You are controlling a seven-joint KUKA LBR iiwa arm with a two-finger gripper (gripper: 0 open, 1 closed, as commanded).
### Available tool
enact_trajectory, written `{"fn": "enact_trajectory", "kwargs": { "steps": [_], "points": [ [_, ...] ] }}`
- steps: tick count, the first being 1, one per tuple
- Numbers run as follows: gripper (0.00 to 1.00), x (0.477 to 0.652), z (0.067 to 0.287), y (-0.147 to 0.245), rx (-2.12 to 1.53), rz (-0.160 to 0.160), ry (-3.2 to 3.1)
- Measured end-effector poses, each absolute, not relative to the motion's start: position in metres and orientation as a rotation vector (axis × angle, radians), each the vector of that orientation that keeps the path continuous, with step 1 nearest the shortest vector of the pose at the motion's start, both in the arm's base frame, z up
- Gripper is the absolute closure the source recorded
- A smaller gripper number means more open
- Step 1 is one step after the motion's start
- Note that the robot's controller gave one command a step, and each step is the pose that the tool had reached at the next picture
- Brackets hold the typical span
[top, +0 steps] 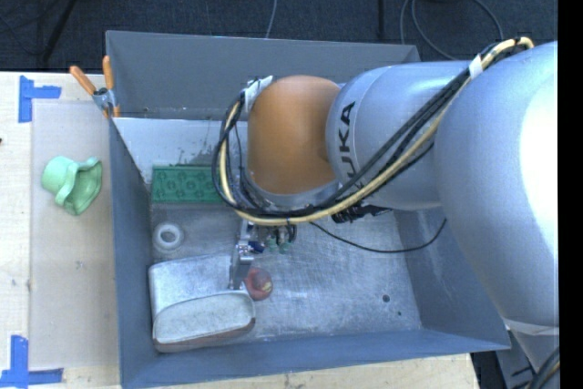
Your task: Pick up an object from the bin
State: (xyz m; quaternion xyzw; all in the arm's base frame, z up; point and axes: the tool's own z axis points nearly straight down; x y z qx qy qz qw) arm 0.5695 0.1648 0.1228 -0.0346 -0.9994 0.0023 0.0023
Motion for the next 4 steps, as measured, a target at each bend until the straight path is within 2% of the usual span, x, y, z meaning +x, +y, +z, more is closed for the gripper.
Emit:
{"fn": "enact_trajectory", "kwargs": {
  "steps": [1, 2, 3, 4],
  "points": [
    [0.0, 0.541, 0.1, 0.125, 0.141, 0.0, -3.141],
    [0.0, 0.563, 0.071, 0.105, 0.212, -0.004, -3.133],
    [0.0, 0.511, 0.071, 0.098, 0.887, 0.0, -3.021],
    [0.0, 0.535, 0.08, 0.101, 0.969, -0.001, -2.99]
  ]
}}
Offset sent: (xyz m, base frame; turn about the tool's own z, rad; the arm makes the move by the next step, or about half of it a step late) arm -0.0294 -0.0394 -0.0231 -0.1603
